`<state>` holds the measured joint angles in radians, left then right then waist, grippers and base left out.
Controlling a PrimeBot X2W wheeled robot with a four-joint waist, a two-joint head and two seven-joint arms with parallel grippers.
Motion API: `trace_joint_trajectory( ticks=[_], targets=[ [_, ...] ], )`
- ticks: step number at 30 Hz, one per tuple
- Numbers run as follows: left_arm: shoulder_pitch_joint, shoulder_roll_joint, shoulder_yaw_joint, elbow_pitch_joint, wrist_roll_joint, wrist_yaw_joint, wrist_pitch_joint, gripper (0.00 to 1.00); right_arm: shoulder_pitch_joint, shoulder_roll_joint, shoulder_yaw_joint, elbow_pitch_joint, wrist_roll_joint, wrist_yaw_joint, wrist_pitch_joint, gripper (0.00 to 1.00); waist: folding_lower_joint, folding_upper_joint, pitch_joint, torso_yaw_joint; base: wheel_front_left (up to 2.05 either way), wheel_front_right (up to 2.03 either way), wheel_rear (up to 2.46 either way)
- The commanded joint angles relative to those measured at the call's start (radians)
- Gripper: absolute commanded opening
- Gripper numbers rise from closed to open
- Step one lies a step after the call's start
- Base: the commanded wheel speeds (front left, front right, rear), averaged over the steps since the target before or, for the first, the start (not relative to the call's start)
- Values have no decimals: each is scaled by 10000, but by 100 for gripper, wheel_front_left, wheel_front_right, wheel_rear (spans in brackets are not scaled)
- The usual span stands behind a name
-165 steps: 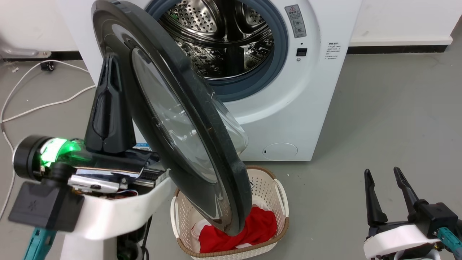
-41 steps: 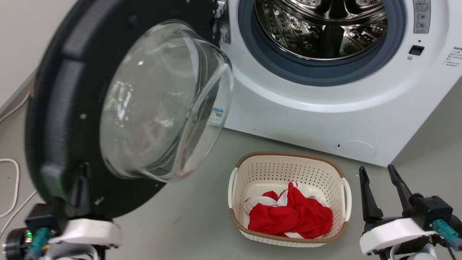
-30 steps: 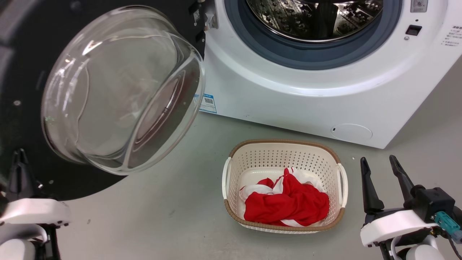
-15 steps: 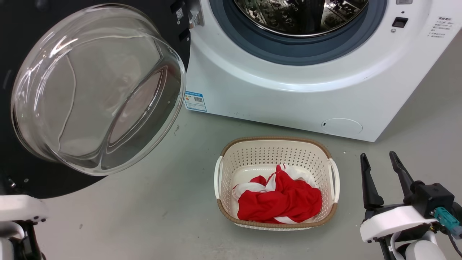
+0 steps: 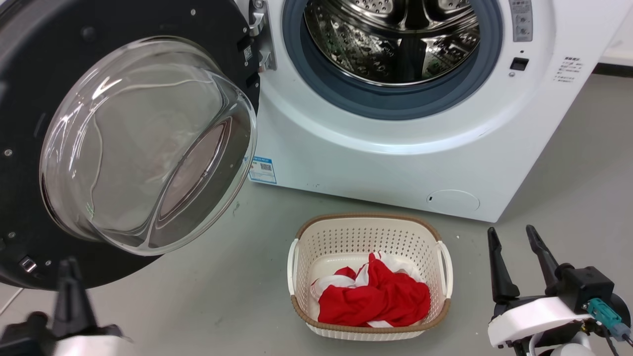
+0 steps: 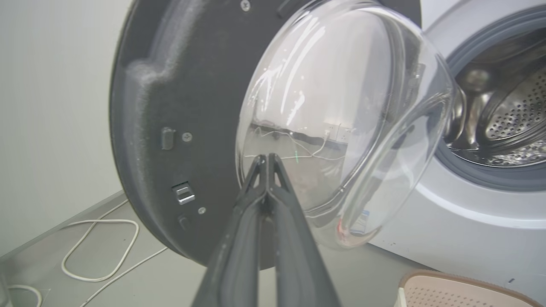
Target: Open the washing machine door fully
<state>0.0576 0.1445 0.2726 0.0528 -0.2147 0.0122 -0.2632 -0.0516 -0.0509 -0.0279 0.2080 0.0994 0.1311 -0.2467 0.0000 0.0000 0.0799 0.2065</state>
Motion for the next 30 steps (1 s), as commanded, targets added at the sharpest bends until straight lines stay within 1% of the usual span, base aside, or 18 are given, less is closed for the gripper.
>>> trace_joint_trajectory(
  ticks=[1,4,5,6,7,8,12,18,24,30],
  targets=[
    [207,-156,-207,-219,199,-163,-22,0,94,16,53,-17,112,-7,-82,100,0,0,-158,-87,0,0,0],
    [448,-470,-696,-456,526,-386,-22,0,182,13,131,-26,136,-7,-95,100,0,0,-334,-214,0,0,0],
    [484,-524,-842,-484,577,-447,-22,5,187,14,132,-46,107,-7,-106,100,0,0,-380,-263,0,0,0],
    [495,-558,-966,-511,665,-491,-22,39,202,13,148,-67,79,-7,-110,100,0,0,-417,-321,0,0,0],
    [434,-627,-1108,-565,702,-527,-22,89,227,14,153,-80,57,-7,-103,100,0,0,-448,-380,0,0,0],
    [371,-681,-1265,-628,785,-534,-22,100,257,14,168,-90,30,-7,-106,100,0,0,-496,-453,0,0,0],
    [145,-801,-1677,-688,895,-630,-22,100,329,13,150,-225,28,-7,-121,100,0,0,-604,-798,0,0,0],
    [-400,-856,-2091,-334,986,-821,-22,100,387,14,73,-669,-131,-7,-92,100,0,0,-713,-1388,0,0,0],
    [-856,-888,-2370,39,1186,-809,-23,100,546,16,0,-1185,-306,-7,10,100,0,0,-780,-1980,0,0,0],
    [-991,-894,-2450,313,1377,-766,-23,100,747,16,98,-1600,-141,-7,177,100,0,0,-838,-2288,0,0,0]
  ],
)
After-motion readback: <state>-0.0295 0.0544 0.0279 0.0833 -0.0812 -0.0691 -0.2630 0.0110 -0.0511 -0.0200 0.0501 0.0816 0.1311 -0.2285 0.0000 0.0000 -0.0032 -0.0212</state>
